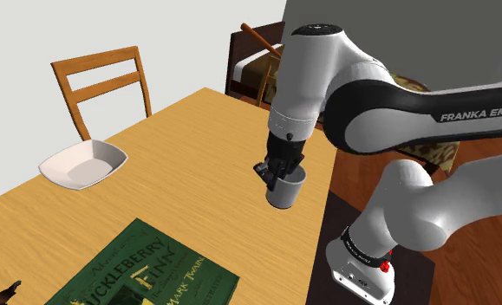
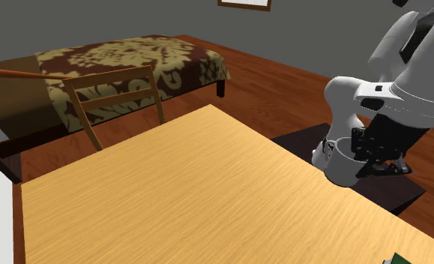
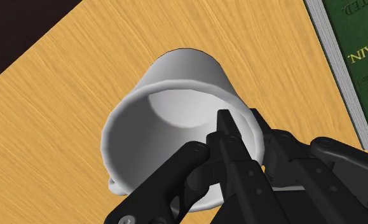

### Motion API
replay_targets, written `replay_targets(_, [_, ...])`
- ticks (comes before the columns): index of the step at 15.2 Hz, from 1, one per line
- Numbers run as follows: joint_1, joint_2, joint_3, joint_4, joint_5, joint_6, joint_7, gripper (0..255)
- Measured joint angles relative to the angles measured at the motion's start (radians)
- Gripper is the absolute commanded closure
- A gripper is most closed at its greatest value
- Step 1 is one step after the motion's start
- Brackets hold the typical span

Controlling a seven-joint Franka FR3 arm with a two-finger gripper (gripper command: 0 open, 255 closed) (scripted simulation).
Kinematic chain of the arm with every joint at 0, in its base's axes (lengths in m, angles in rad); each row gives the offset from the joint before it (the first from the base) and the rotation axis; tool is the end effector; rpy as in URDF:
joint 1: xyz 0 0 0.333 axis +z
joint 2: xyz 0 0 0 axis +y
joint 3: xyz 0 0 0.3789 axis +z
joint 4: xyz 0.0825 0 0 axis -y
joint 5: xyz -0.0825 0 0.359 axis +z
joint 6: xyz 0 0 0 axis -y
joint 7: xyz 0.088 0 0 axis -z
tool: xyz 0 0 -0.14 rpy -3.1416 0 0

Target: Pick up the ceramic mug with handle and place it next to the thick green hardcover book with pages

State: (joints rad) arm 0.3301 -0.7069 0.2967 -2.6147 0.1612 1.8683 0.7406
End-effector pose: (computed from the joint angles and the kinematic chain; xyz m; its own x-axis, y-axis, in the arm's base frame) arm 0.2037 0.1816 0.4798 0.9712 -0.2378 -0.0136 -0.2364 -0.9694 0.0665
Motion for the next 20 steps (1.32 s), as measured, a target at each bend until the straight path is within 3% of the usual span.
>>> replay_targets(9, [0.145, -0.131, 0.155, -0.03, 0.153, -0.087, 0.199, 255])
replay_targets(20, [0.168, -0.104, 0.217, -0.14, 0.208, 0.051, 0.213, 255])
